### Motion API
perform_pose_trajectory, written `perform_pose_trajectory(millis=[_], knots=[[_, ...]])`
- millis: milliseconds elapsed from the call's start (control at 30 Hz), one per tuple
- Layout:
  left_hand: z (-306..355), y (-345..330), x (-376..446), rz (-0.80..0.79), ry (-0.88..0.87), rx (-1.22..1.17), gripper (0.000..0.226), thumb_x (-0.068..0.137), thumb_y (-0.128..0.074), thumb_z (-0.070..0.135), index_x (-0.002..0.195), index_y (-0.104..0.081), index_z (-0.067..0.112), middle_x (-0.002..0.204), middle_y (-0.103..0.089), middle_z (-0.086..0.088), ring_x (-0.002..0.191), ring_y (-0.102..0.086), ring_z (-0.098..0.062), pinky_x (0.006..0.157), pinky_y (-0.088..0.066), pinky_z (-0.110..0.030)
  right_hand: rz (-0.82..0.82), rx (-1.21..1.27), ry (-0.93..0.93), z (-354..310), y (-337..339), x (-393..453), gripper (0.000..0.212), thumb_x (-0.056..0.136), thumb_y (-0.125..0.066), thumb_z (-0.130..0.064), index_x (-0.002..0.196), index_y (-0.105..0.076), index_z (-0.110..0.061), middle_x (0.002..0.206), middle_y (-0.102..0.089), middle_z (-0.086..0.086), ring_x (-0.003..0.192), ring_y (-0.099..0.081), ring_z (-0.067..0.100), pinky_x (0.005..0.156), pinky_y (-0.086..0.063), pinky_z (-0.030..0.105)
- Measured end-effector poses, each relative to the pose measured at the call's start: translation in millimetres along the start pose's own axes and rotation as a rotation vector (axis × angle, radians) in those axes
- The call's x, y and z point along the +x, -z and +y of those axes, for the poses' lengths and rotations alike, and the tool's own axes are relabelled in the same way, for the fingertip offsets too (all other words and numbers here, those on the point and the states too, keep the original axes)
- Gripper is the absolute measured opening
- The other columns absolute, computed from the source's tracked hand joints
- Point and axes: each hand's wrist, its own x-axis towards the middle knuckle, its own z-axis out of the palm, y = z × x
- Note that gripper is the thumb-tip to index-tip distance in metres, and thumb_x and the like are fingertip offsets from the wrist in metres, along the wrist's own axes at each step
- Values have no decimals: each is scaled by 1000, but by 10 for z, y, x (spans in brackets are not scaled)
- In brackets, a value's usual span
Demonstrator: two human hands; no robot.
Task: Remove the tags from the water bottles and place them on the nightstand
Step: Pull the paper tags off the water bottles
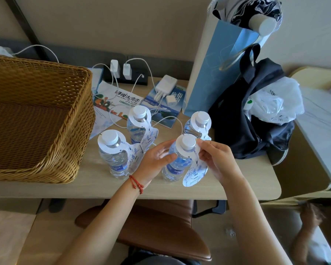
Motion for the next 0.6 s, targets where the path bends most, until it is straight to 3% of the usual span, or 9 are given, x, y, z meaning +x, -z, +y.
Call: perform_pose_trajectory(millis=[133,200,267,467,600], knots=[[-9,16,-6,-15,10,-4,32,83,-65,15,111,-56,26,117,-60,8,104,-56,10,86,-45,-9,-12,25,9,-42,-9,2,35,85,-62,-14,49,-62,-14,48,-53,-3,48,-46,6,52,-42,13],[28,9,-13,-13,5,-9,52,68,-73,46,113,-55,27,117,-59,11,106,-55,8,86,-45,-10,-22,16,22,-67,-17,12,33,85,-62,-14,52,-62,-11,50,-52,-1,50,-45,8,55,-41,15],[51,-5,-16,-5,12,-3,76,53,-72,64,115,-55,25,117,-59,12,108,-55,7,82,-43,-7,-36,0,40,-89,-25,16,29,83,-63,-16,55,-62,-10,51,-52,-1,51,-45,8,57,-41,16],[61,-11,-30,-8,22,-23,90,46,-71,71,120,-52,23,118,-56,15,103,-52,16,75,-41,-1,-72,-8,107,-158,-35,11,24,63,-71,-36,57,-66,-13,54,-56,0,55,-48,9,60,-42,18],[63,-15,-26,1,35,4,79,46,-70,71,112,-54,31,114,-57,18,101,-53,17,75,-41,-1,-38,-51,129,-187,2,-2,26,74,-71,-26,52,-65,-16,50,-54,-4,53,-46,8,58,-40,17]])
